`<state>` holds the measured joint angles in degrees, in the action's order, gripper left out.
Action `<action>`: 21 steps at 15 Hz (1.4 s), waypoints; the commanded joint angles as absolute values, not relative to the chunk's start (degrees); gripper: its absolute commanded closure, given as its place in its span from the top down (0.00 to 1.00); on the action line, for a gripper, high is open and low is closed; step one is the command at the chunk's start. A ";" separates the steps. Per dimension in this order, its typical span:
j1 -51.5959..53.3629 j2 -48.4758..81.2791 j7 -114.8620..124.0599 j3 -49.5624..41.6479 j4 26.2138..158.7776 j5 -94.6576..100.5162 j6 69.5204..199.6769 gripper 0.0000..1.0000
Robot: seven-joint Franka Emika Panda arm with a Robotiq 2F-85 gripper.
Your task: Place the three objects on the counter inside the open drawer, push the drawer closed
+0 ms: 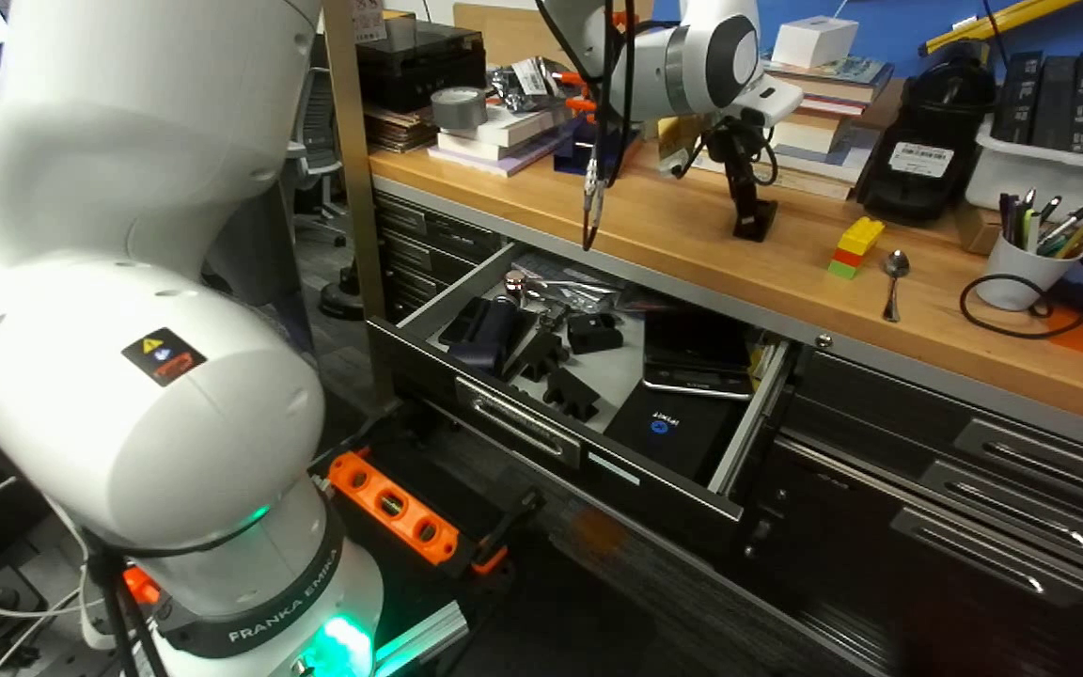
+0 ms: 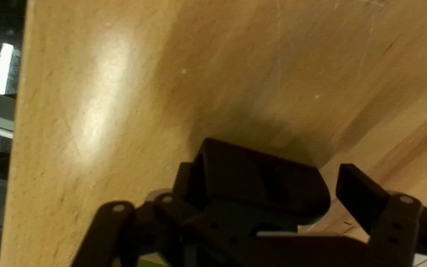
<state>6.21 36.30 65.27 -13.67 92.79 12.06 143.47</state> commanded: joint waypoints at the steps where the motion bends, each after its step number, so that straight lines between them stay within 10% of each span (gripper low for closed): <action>1: 5.83 36.55 66.39 -13.47 91.41 10.16 144.97 1.00; 21: 11.08 39.56 86.87 -21.39 90.40 14.02 151.16 1.00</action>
